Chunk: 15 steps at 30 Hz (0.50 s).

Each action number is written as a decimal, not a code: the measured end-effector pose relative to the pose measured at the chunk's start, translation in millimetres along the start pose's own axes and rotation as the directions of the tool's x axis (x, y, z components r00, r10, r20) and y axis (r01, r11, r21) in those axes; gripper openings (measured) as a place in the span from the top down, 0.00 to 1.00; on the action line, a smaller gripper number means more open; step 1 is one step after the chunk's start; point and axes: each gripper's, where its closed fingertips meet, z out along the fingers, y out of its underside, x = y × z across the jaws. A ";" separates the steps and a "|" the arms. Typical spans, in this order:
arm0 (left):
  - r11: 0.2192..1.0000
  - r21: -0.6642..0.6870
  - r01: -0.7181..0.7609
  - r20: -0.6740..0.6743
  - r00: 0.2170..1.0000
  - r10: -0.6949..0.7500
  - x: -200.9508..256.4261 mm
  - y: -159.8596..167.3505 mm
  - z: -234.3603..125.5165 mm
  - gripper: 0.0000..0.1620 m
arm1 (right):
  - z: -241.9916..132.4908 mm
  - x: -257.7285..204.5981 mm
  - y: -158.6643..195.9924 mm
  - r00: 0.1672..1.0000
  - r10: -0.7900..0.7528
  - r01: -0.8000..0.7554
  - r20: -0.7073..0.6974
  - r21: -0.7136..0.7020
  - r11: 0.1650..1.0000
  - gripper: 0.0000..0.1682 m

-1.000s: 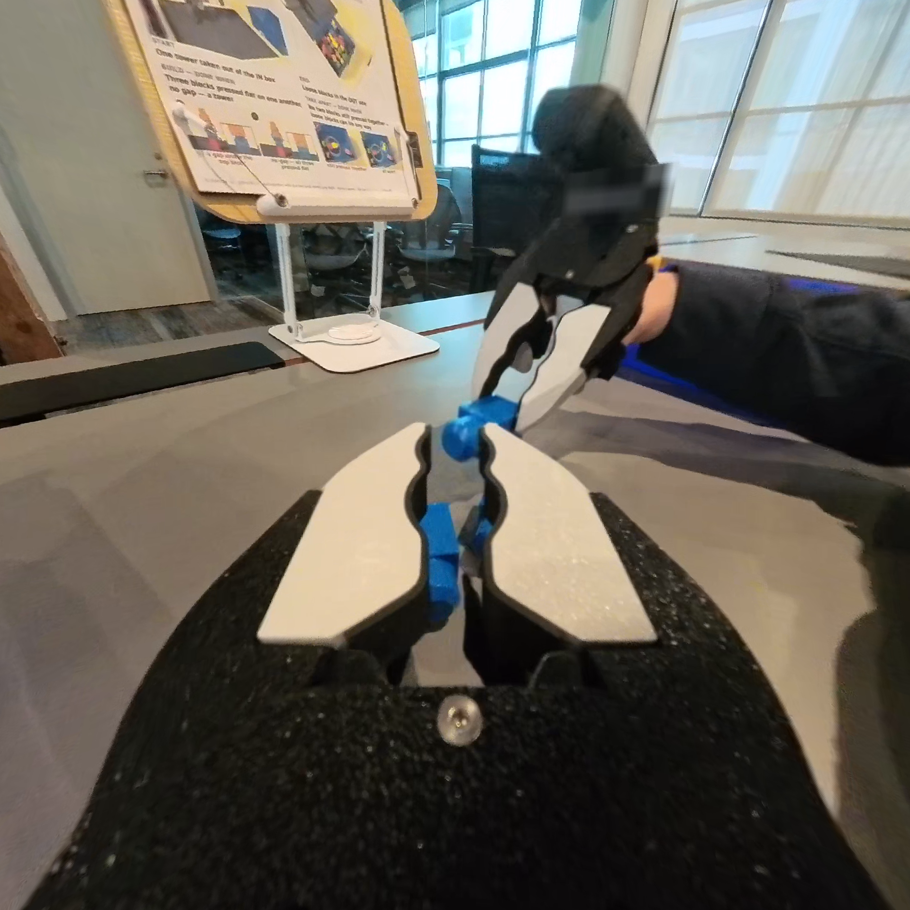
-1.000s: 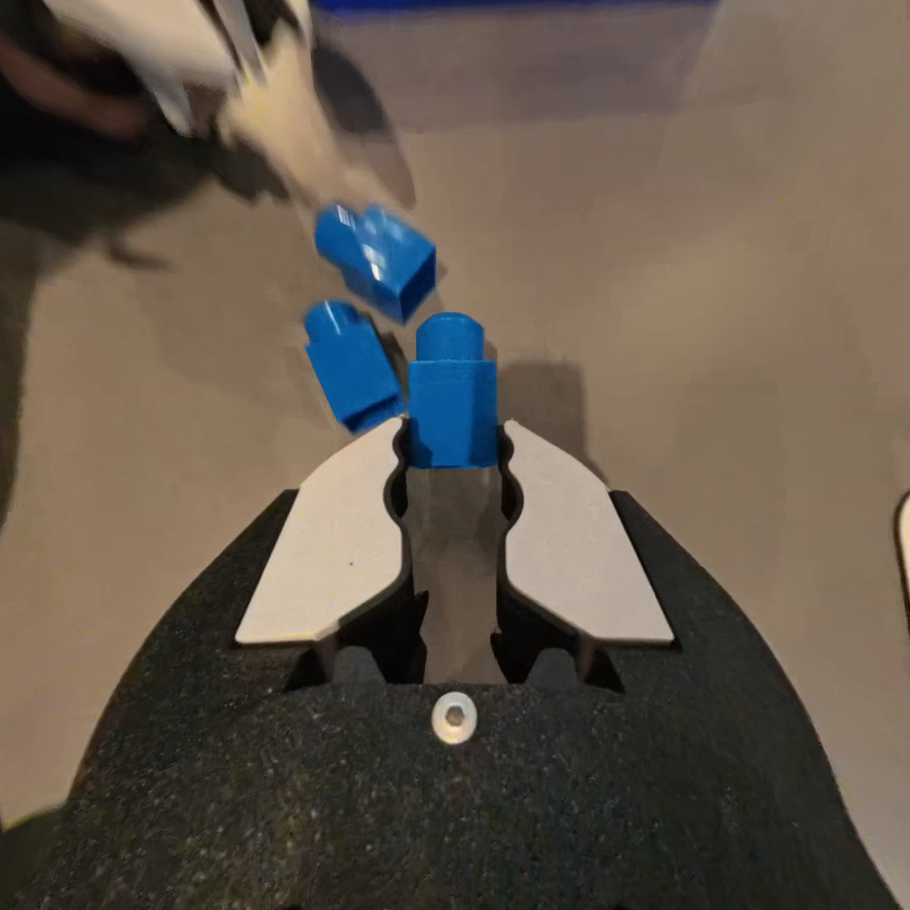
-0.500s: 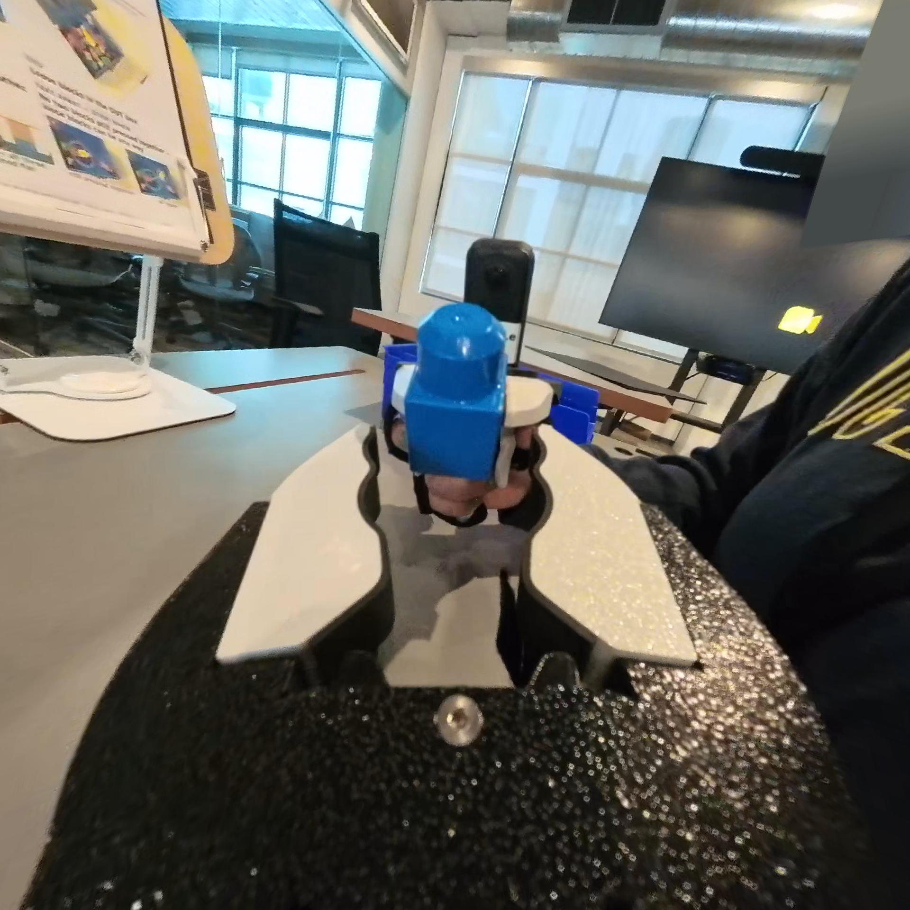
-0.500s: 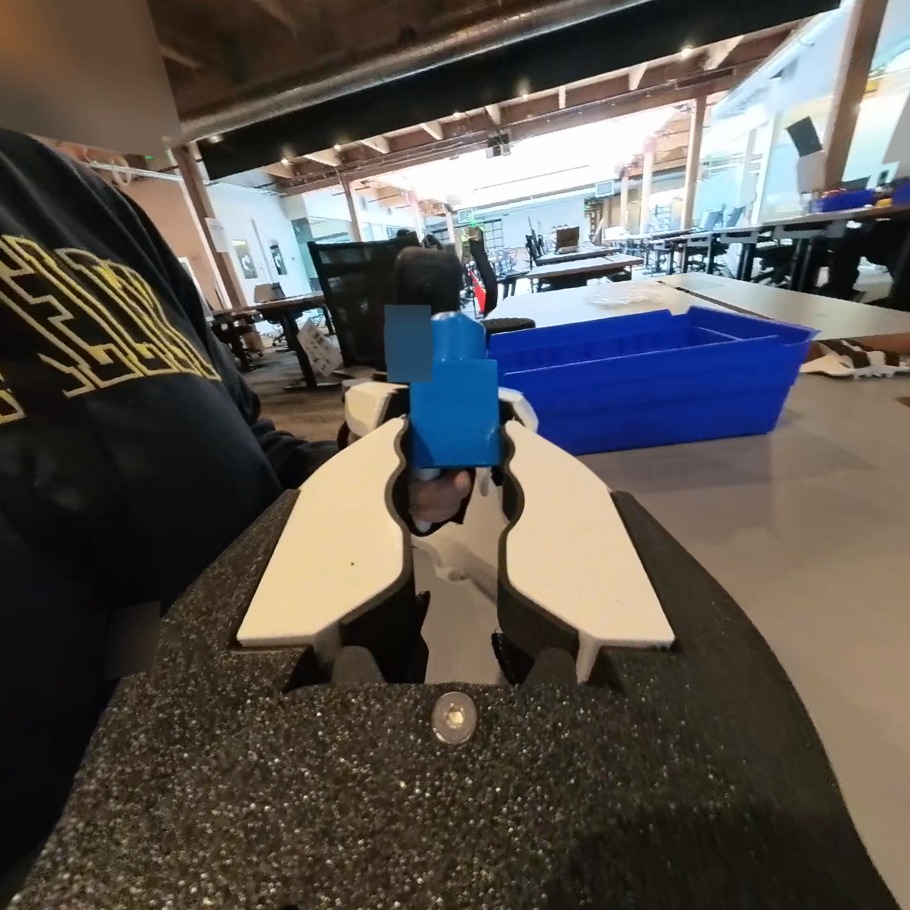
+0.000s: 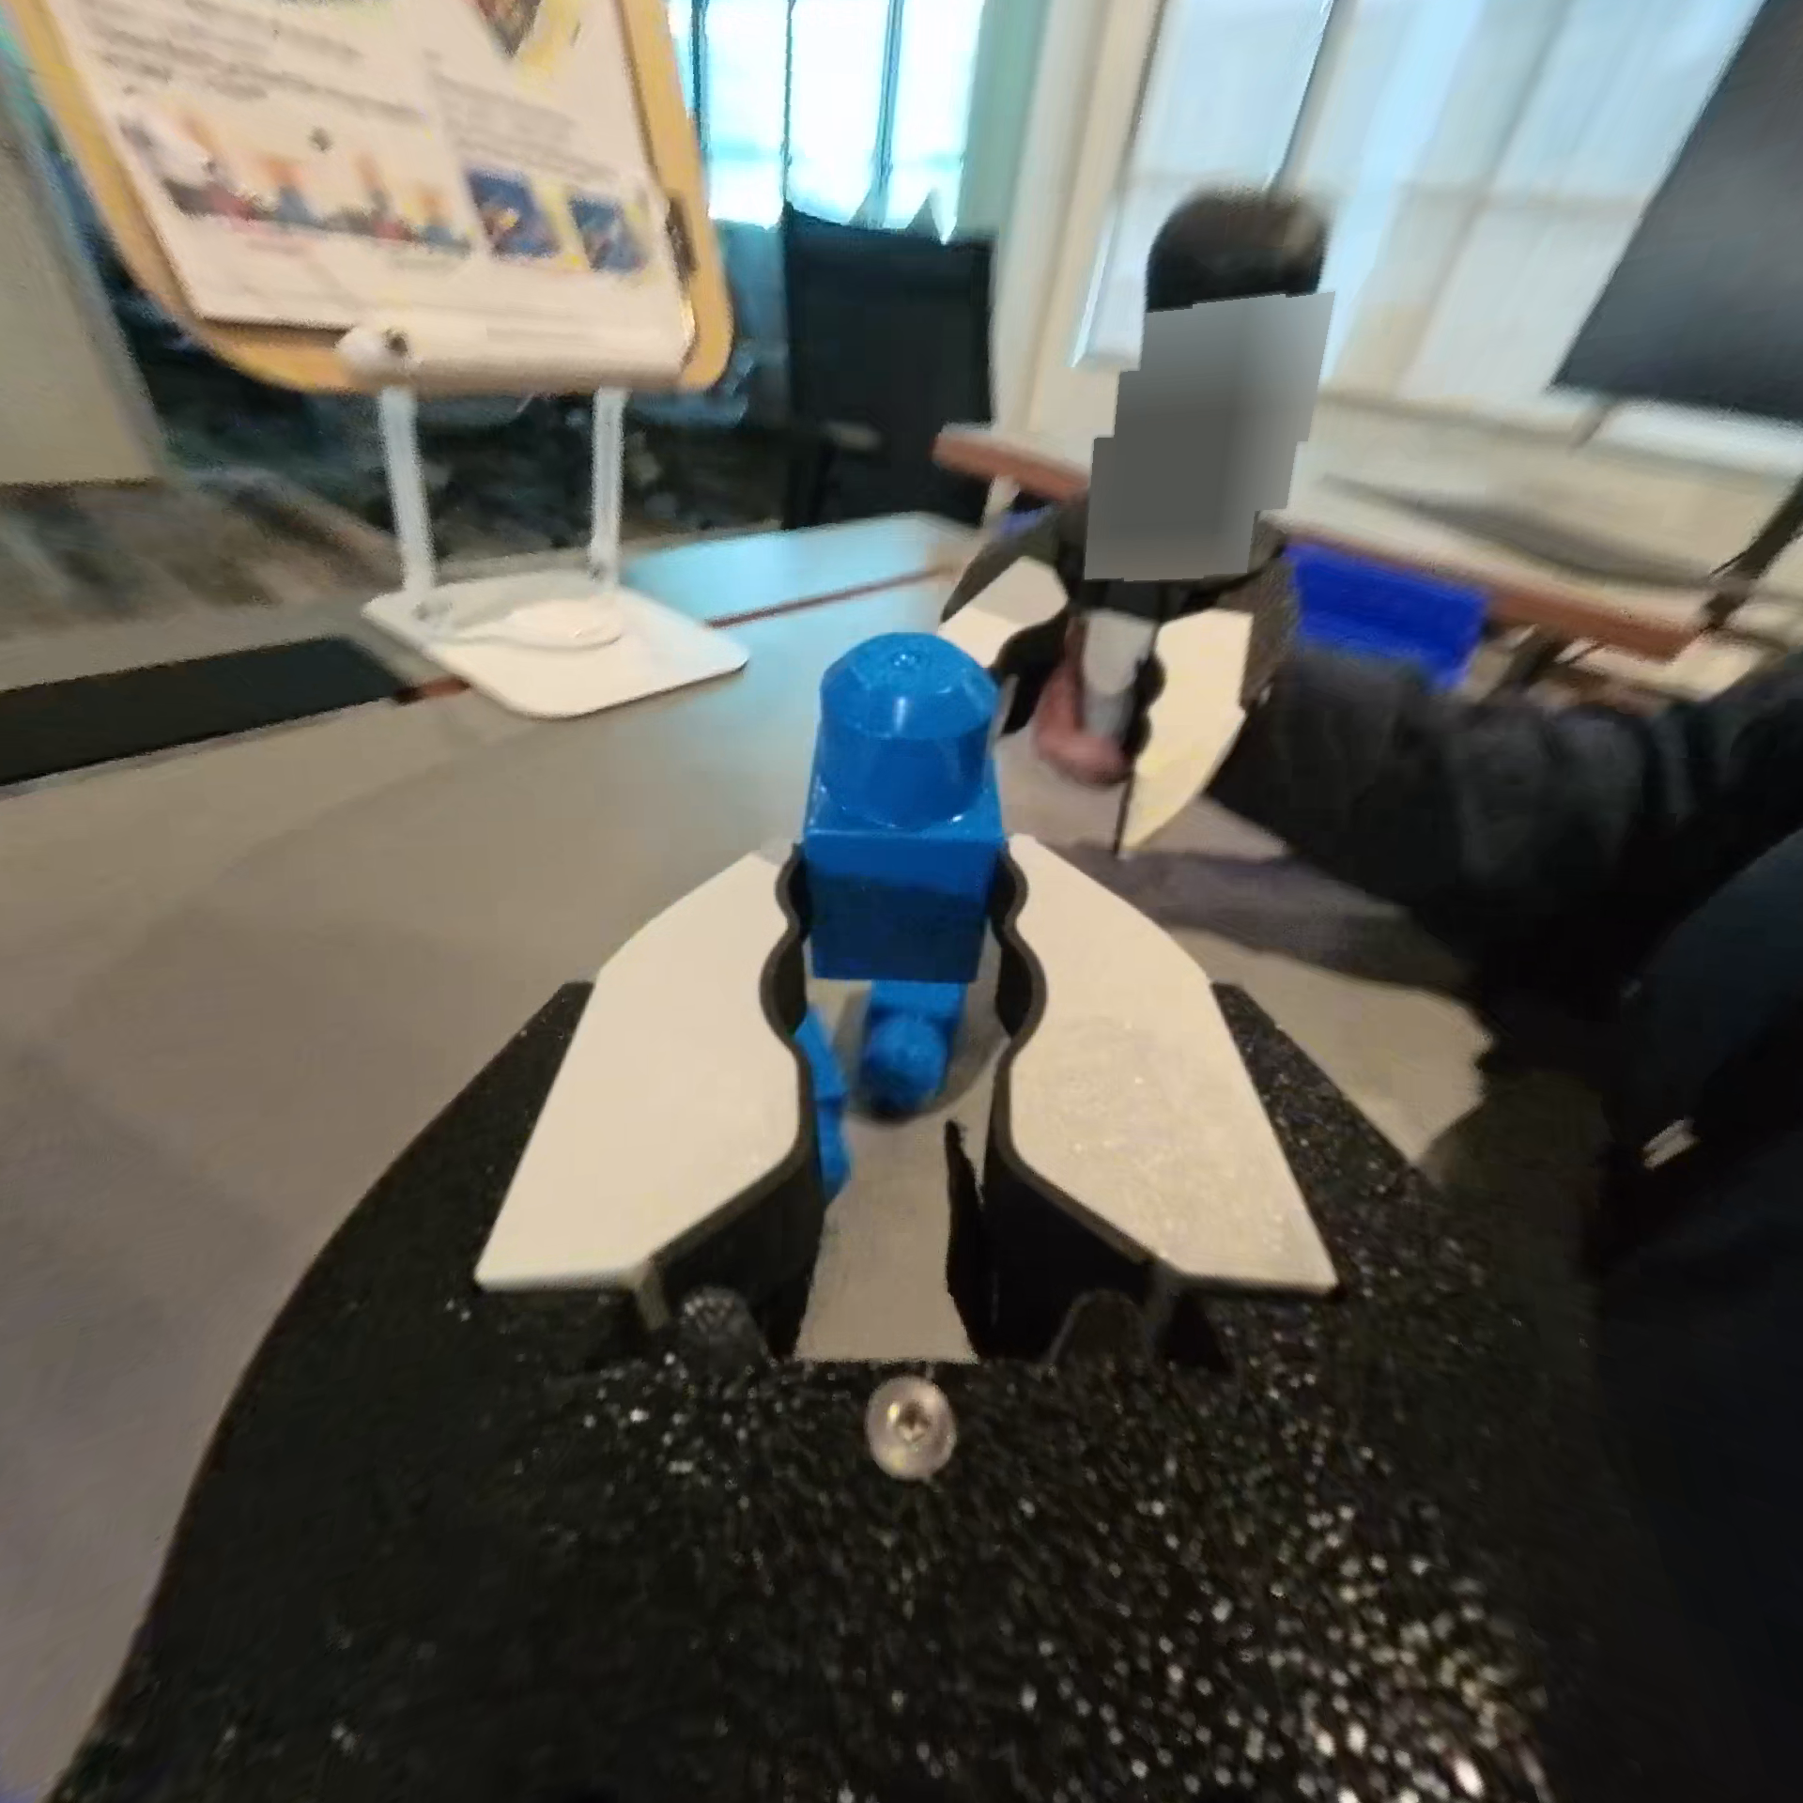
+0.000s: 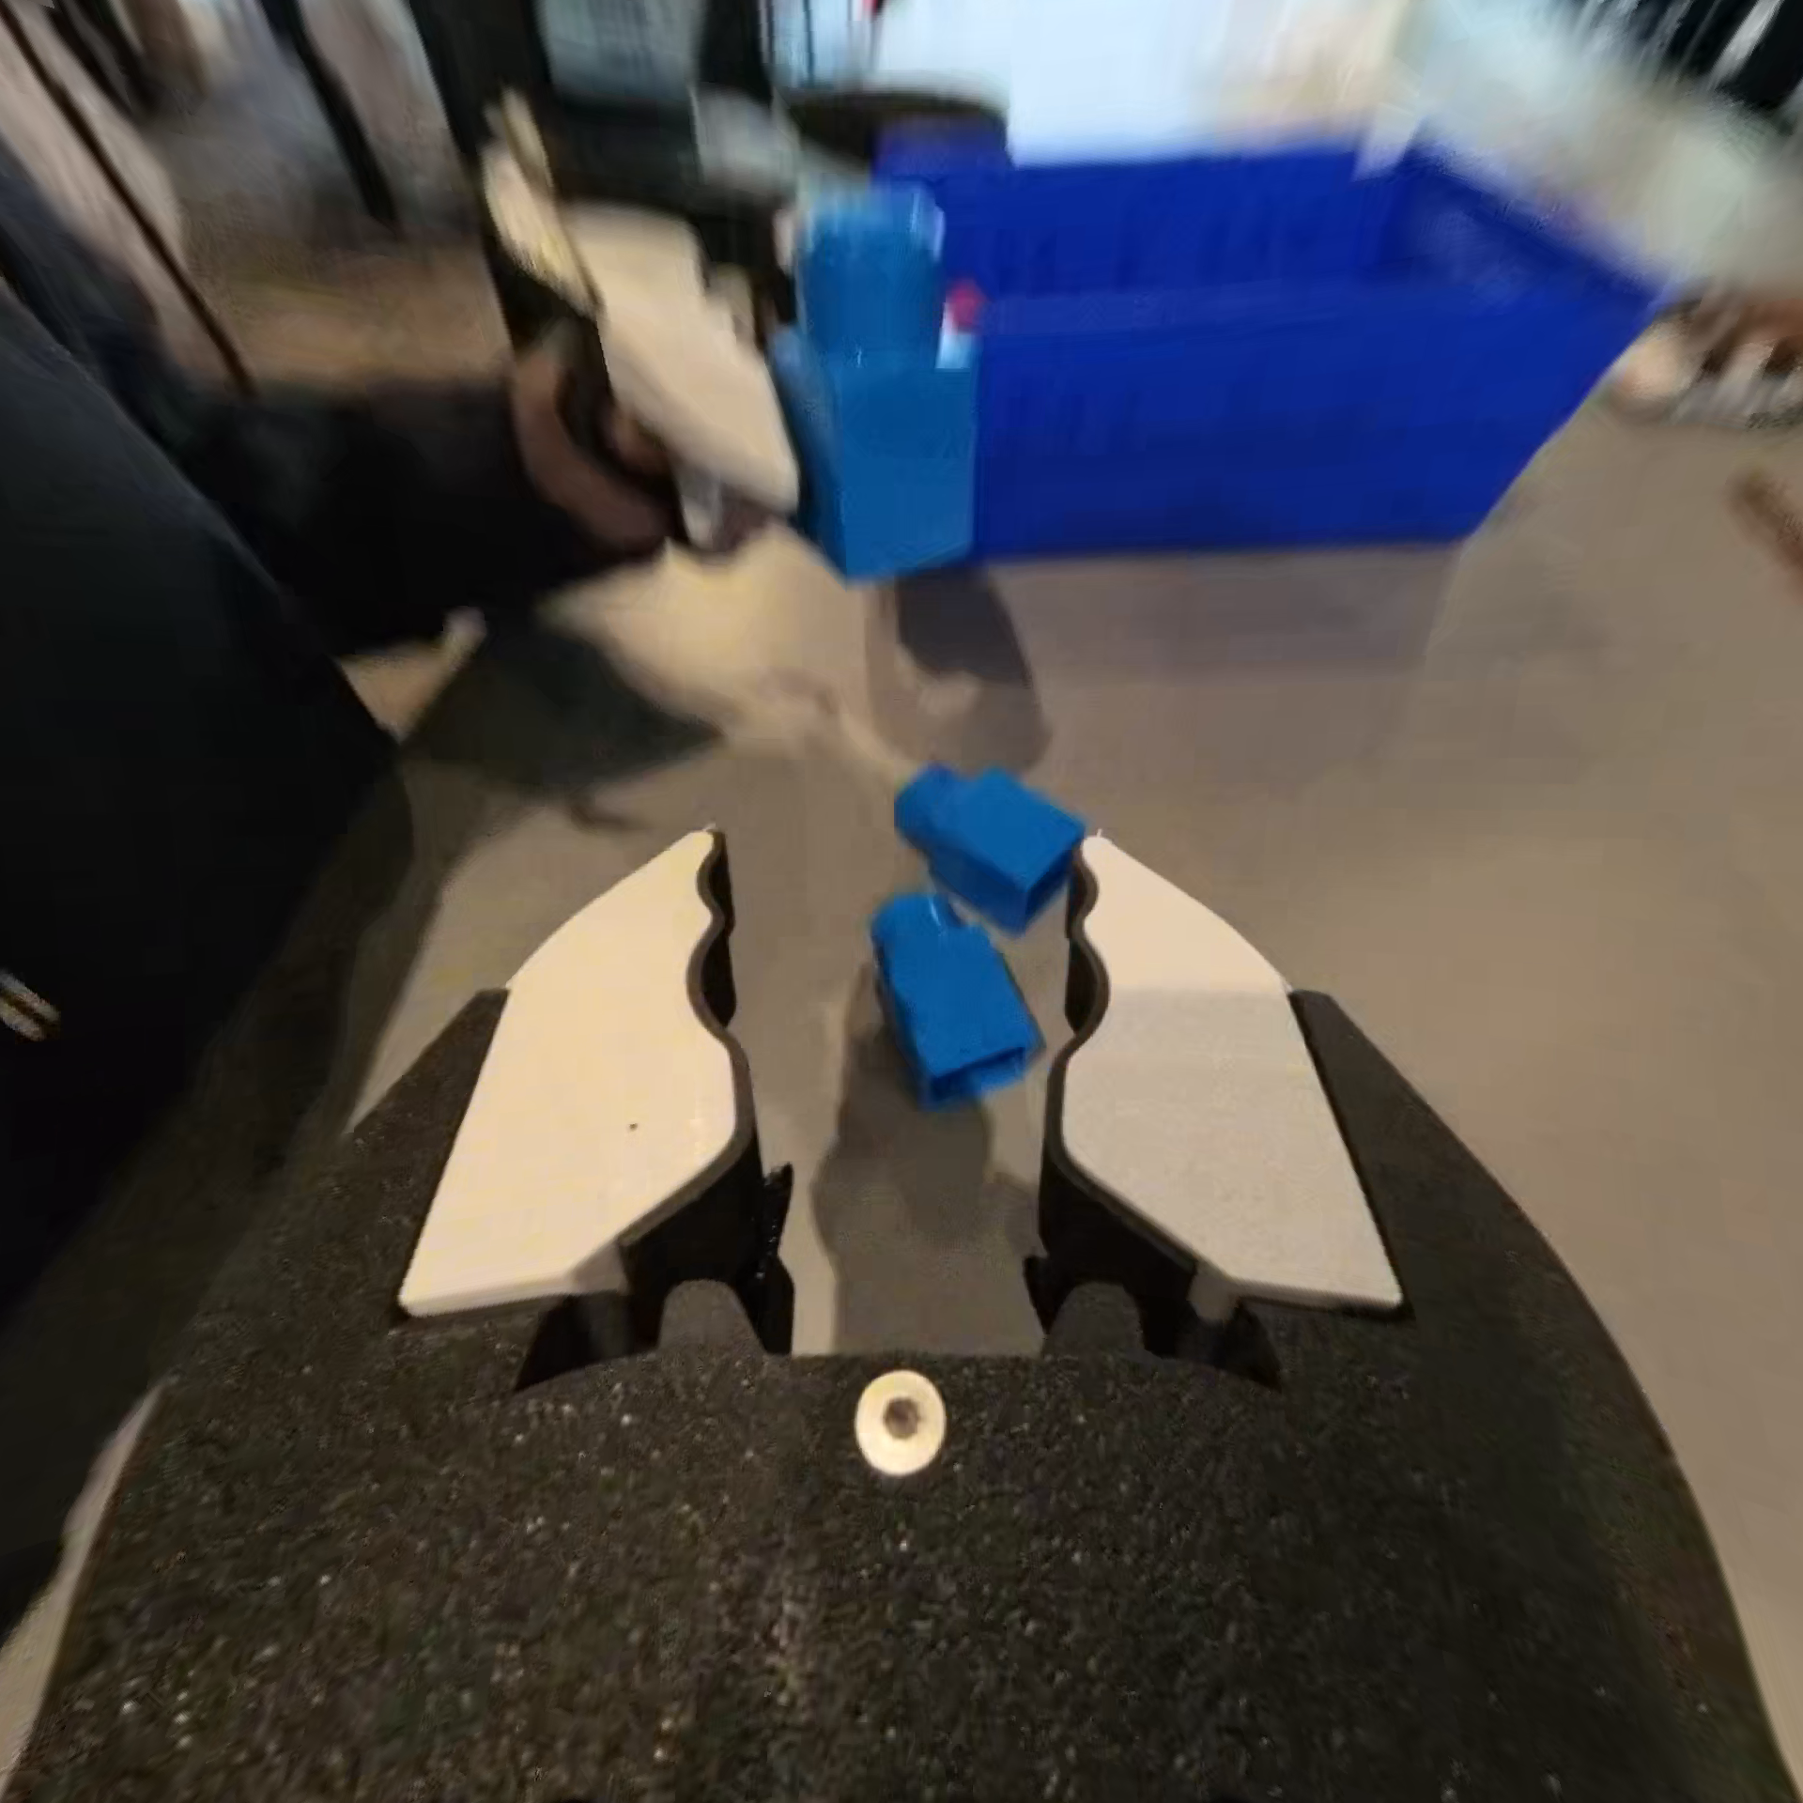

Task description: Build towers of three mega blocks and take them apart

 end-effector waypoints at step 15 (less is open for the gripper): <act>0.925 -0.344 -0.164 0.042 0.981 0.190 -5.6 33.0 -7.2 0.78 | 48.1 8.1 74.4 0.930 -0.241 0.366 0.278 -0.777 0.513 0.69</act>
